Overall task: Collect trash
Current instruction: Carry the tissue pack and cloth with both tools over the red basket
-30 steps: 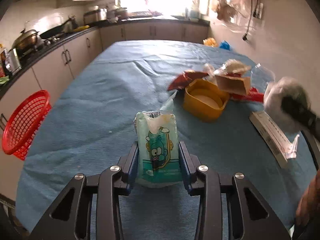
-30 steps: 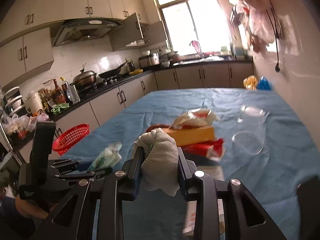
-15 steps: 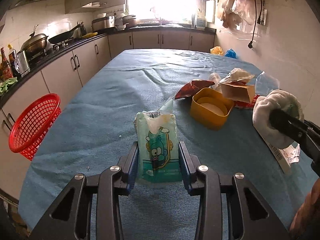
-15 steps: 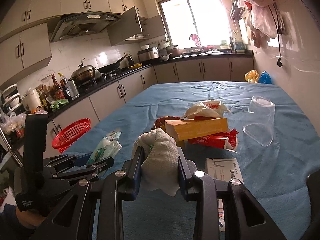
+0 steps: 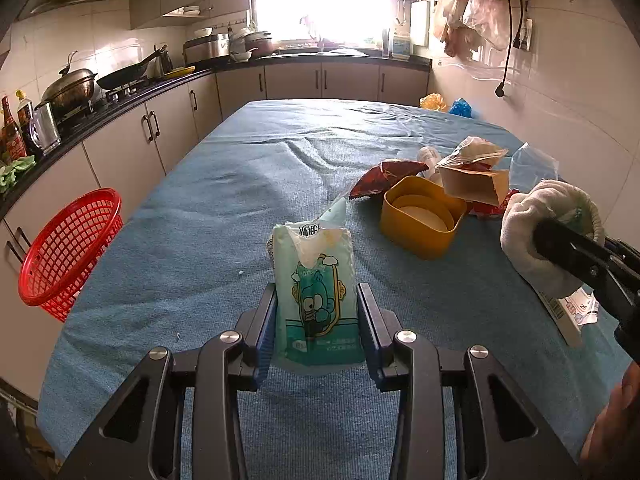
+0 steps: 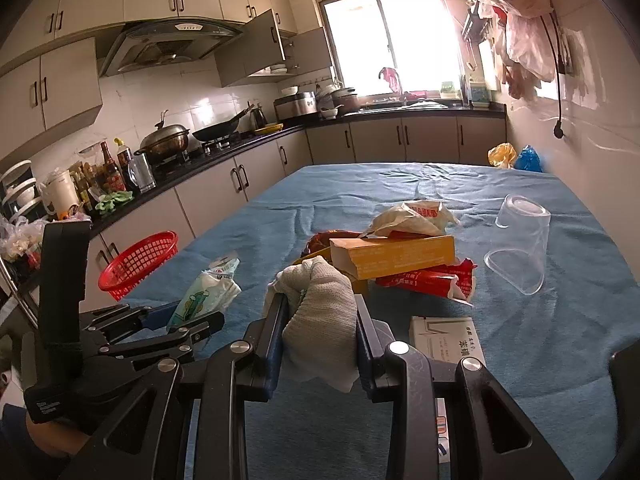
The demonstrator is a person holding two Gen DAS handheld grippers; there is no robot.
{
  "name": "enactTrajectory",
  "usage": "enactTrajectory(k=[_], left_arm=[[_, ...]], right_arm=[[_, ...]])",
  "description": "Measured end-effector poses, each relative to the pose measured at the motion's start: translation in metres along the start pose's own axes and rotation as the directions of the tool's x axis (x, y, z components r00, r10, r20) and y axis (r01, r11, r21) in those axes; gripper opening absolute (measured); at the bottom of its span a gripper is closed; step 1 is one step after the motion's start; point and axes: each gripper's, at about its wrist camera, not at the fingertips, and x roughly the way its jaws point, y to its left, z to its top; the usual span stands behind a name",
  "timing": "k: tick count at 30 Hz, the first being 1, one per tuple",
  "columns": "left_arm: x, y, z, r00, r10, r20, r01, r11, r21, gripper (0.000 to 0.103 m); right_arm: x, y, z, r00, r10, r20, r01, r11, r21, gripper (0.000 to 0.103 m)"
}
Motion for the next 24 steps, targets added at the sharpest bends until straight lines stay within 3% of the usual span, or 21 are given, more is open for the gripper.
enactTrajectory(k=[6,24], left_arm=[[-0.002,0.002,0.001,1.000,-0.005,-0.001,0.005,1.000,-0.005,0.036],[-0.018,0.037,0.007,0.999,0.018,0.032,-0.015,0.998,-0.067,0.037]], right_arm=[[0.000,0.004,0.001,1.000,-0.020,-0.002,0.020,1.000,-0.012,0.033],[0.011,0.027,0.010,0.998,0.038,-0.058,-0.039,0.999,-0.009,0.033]])
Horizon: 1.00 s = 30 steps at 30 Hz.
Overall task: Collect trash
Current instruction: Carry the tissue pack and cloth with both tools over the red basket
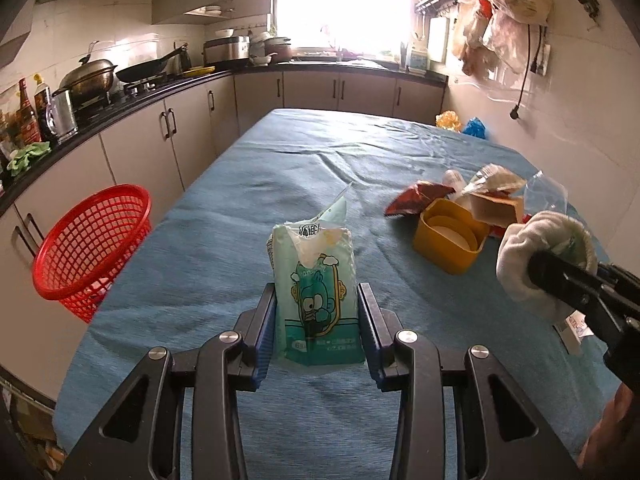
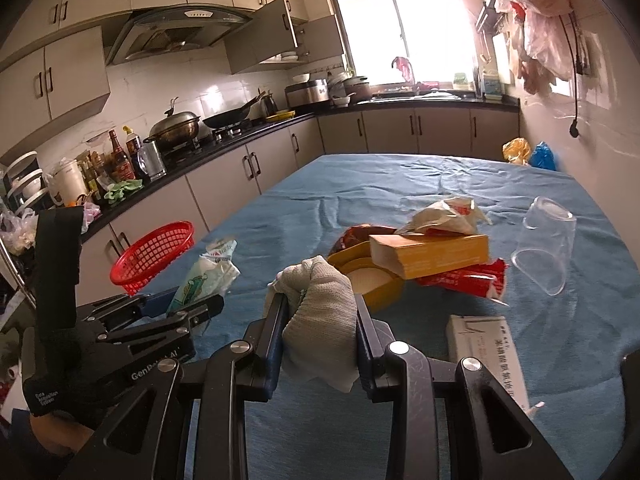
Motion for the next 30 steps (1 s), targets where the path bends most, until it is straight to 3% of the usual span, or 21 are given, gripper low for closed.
enactTrajectory(k=[11,30], left_arm=[[-0.009,0.037,0.006,0.999,0.031,0.028,-0.029,0.997,-0.068,0.037],[-0.018,0.095,0.008,0.996,0.065,0.062,-0.054,0.984,-0.170,0.037]], right_arm=[[0.021,0.031,0.015,0.996,0.070,-0.052,-0.071,0.997,-0.028,0.034],[0.052,0.081,0.032,0.989,0.103,-0.108,-0.114,0.988,-0.108,0.034]])
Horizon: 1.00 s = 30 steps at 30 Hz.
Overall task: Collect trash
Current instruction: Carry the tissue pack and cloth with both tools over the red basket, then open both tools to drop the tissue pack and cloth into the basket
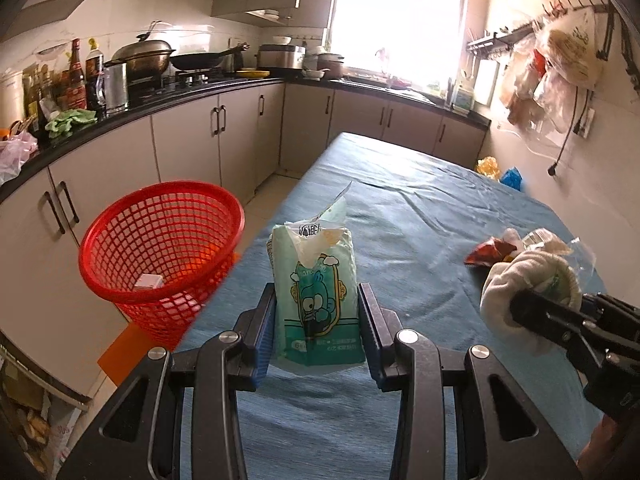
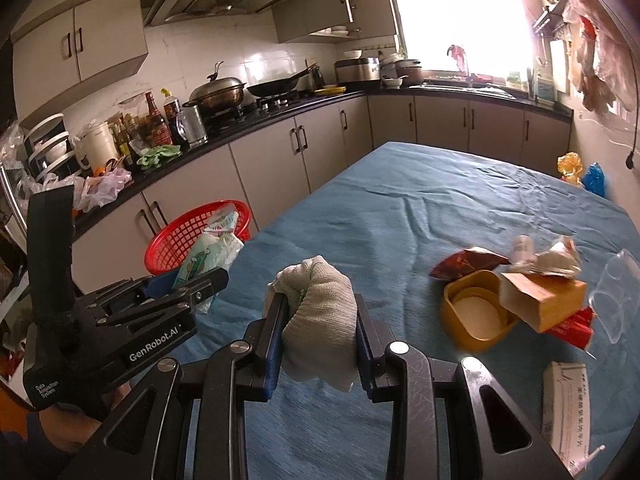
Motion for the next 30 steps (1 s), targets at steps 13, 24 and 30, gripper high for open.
enactTrajectory(k=[13,24,30], left_arm=[[-0.009,0.055,0.020,0.998,0.049,0.034,-0.047,0.996,-0.078,0.037],[0.010,0.140,0.056,0.997,0.074,-0.008,-0.074,0.983,-0.167,0.038],[0.036,0.177,0.058,0.996,0.060,-0.064,-0.073,0.968,-0.238,0.042]], right_arm=[[0.031,0.032,0.029,0.997,0.066,-0.048,-0.067,0.997,-0.031,0.034],[0.099,0.092,0.091,0.971,0.205,-0.122,-0.207,0.978,-0.005,0.035],[0.158,0.127,0.105,0.954,0.239,-0.178,-0.242,0.970,0.005,0.038]])
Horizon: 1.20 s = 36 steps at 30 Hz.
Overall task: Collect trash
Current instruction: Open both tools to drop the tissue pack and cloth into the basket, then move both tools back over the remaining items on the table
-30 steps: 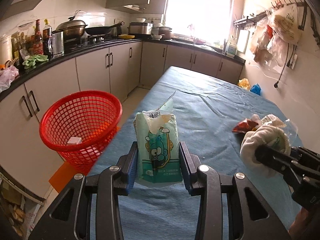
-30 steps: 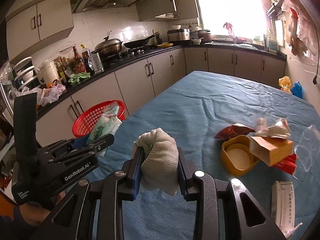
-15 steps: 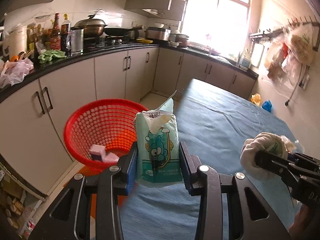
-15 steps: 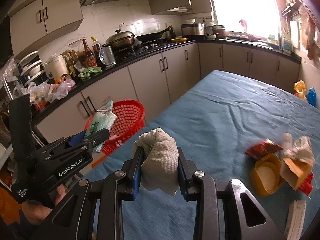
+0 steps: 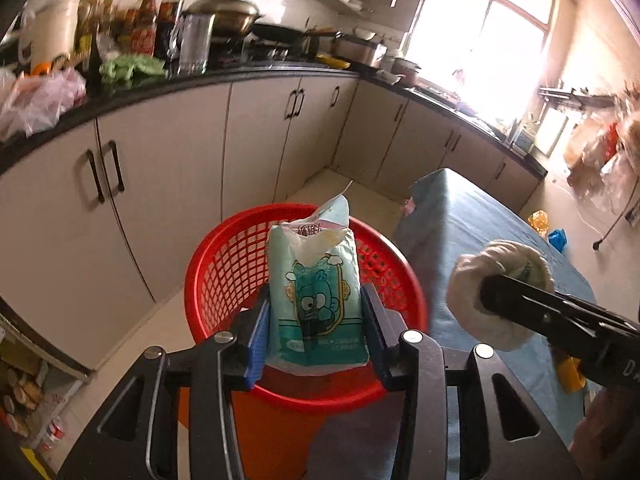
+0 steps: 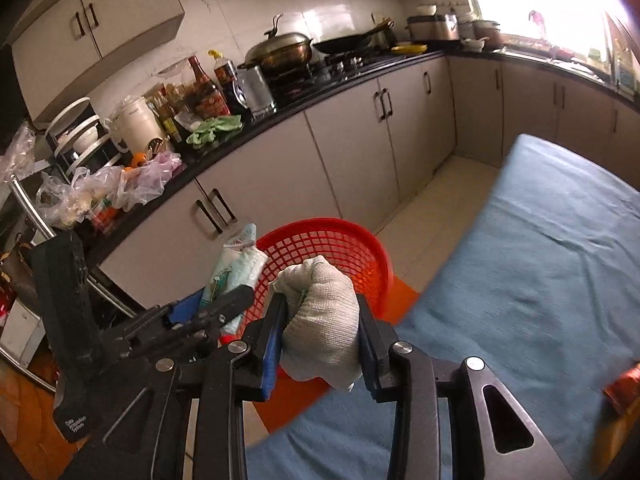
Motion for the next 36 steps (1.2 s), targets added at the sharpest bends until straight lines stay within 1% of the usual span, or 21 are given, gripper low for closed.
enactTrajectory(k=[2,4,5,6,7,9,11,14,16,18,21,26,28,31,34,36], left_arm=[[0.005,0.007,0.001,1.000,-0.009,-0.008,0.009,1.000,-0.013,0.043],[0.008,0.012,0.002,1.000,-0.010,-0.007,0.010,1.000,-0.024,0.050],[0.008,0.014,0.002,1.000,-0.011,-0.005,0.011,0.999,-0.031,0.056],[0.007,0.016,0.003,1.000,-0.014,0.001,0.014,0.999,-0.041,0.059],[0.007,0.018,0.003,1.000,-0.015,0.004,0.015,0.999,-0.045,0.059],[0.007,0.019,0.003,1.000,-0.017,0.004,0.017,0.999,-0.044,0.060],[0.004,0.019,0.003,1.000,-0.014,0.007,0.014,0.999,-0.046,0.061],[-0.005,0.013,-0.001,1.000,-0.012,0.024,0.013,0.999,-0.037,0.062],[-0.014,0.005,-0.006,0.999,-0.019,0.039,0.020,1.000,-0.022,0.064],[-0.021,-0.006,-0.012,0.998,-0.031,0.047,0.031,1.000,0.001,0.069],[-0.029,-0.029,-0.024,0.998,-0.053,0.043,0.051,0.997,0.053,0.069],[-0.029,-0.074,-0.050,0.993,-0.119,-0.010,0.119,0.984,0.130,0.070],[-0.027,-0.095,-0.060,0.989,-0.144,-0.035,0.148,0.976,0.161,0.070],[-0.024,-0.126,-0.074,0.982,-0.175,-0.076,0.187,0.960,0.207,0.070],[-0.018,-0.157,-0.086,0.972,-0.200,-0.120,0.225,0.939,0.259,0.070],[-0.015,-0.178,-0.093,0.966,-0.211,-0.148,0.246,0.925,0.289,0.070]], right_arm=[[0.015,0.001,0.004,1.000,0.001,-0.010,-0.001,1.000,0.010,0.039],[0.029,0.000,0.008,1.000,0.011,-0.020,-0.010,0.999,0.033,0.043],[0.033,-0.001,0.010,1.000,0.019,-0.021,-0.018,0.999,0.040,0.050],[0.035,-0.002,0.011,1.000,0.021,-0.022,-0.020,0.999,0.046,0.058],[0.037,-0.004,0.012,1.000,0.016,-0.016,-0.015,0.998,0.056,0.060],[0.033,-0.007,0.012,1.000,0.024,-0.003,-0.024,0.998,0.066,0.061],[0.027,-0.007,0.012,1.000,0.016,0.007,-0.017,0.998,0.060,0.061],[0.010,-0.012,0.010,0.999,0.015,0.031,-0.017,0.997,0.069,0.061],[-0.004,-0.016,0.004,0.999,0.009,0.043,-0.012,0.997,0.073,0.061],[-0.020,-0.020,-0.007,0.999,-0.014,0.051,0.011,0.998,0.065,0.061],[-0.043,-0.029,-0.026,0.998,-0.032,0.062,0.027,0.997,0.071,0.061],[-0.082,-0.051,-0.060,0.996,-0.048,0.081,0.039,0.992,0.116,0.061],[-0.101,-0.063,-0.074,0.994,-0.054,0.092,0.041,0.990,0.136,0.061],[-0.130,-0.083,-0.091,0.988,-0.095,0.119,0.074,0.983,0.169,0.061],[-0.164,-0.111,-0.109,0.981,-0.120,0.156,0.081,0.969,0.234,0.061],[-0.189,-0.133,-0.122,0.971,-0.156,0.182,0.100,0.953,0.285,0.061]])
